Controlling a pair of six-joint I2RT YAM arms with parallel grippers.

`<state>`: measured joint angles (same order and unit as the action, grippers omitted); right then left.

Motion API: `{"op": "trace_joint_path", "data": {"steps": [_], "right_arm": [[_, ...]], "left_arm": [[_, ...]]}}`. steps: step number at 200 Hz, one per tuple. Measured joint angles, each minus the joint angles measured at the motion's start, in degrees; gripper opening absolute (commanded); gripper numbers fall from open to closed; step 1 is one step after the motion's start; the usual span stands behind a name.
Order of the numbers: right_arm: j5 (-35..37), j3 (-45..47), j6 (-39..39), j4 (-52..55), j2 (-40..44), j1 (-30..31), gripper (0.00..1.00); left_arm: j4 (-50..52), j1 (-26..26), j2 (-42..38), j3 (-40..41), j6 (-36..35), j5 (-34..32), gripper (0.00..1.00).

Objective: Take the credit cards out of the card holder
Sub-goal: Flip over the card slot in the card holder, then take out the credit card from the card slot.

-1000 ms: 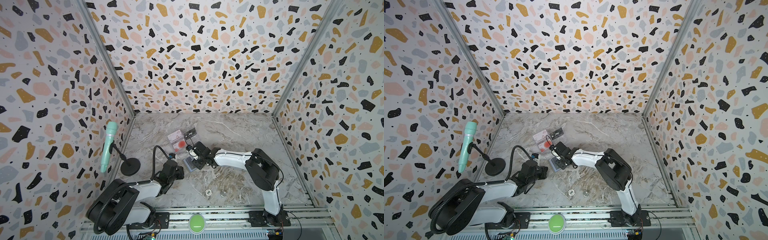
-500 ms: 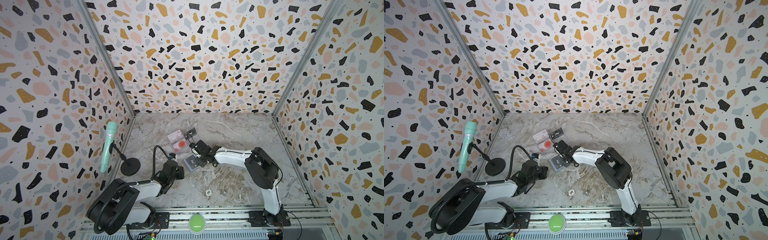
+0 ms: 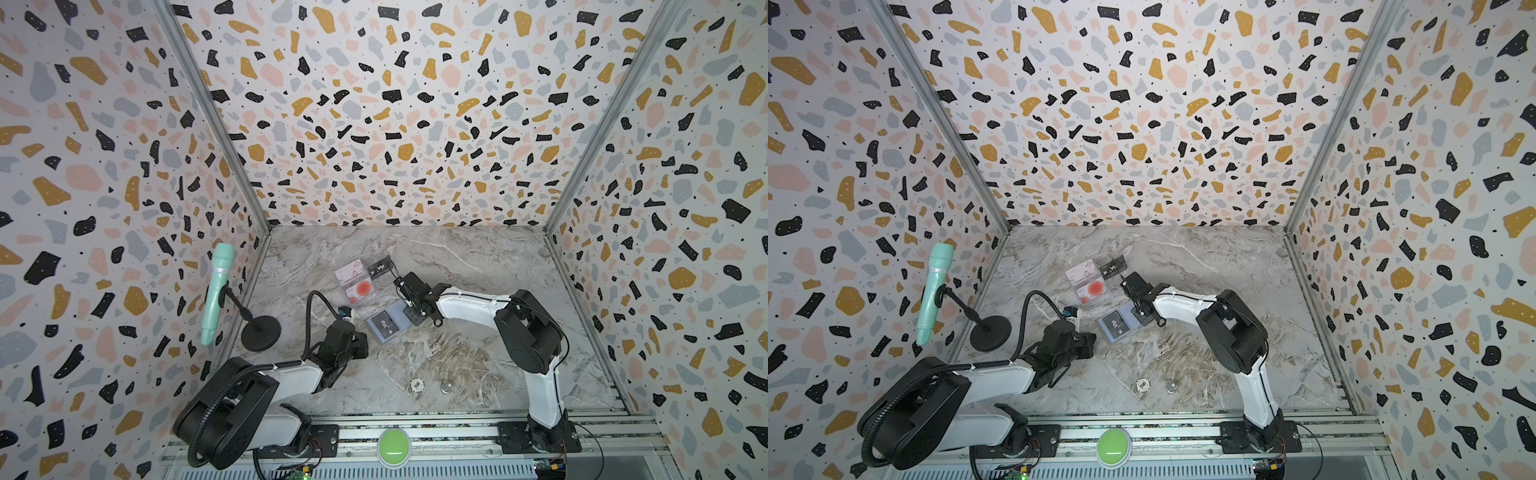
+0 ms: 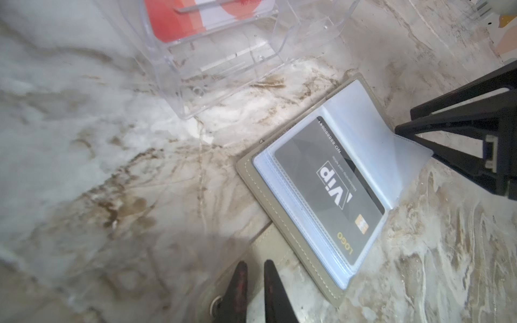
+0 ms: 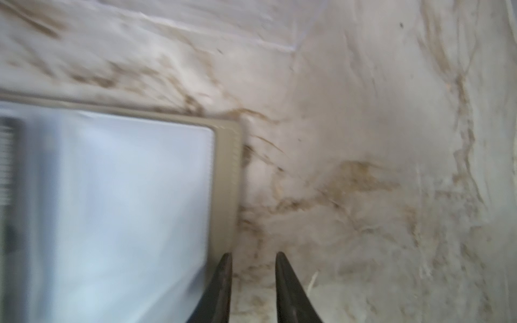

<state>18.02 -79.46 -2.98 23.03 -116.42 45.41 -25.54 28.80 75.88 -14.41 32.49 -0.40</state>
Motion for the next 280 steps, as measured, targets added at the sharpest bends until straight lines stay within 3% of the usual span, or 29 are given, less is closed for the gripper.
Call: {"op": "trace_joint_path", "data": {"steps": [41, 101, 177, 217, 280], "right_arm": [[1.5, 0.0, -1.1, 5.2, 2.2, -2.9, 0.39], [-23.0, -0.3, -1.9, 2.1, 10.2, -4.6, 0.46], [-46.8, -2.5, -3.4, -2.1, 0.3, -4.7, 0.45], [-51.3, -2.5, -4.9, -2.9, -2.5, -4.7, 0.43], [-52.6, -4.6, -6.1, -3.7, -4.8, -4.7, 0.43]], "left_arm": [[1.8, 0.0, -0.6, -0.6, -0.1, 0.9, 0.16], [3.2, 0.0, -4.5, -1.6, -0.1, 3.6, 0.16], [-1.5, 0.0, -2.0, -3.5, 0.8, 6.6, 0.14], [-5.1, 0.0, 2.6, -3.5, 0.9, 9.4, 0.12], [-8.2, 0.0, 7.5, -3.5, 0.1, 10.3, 0.1]]}}
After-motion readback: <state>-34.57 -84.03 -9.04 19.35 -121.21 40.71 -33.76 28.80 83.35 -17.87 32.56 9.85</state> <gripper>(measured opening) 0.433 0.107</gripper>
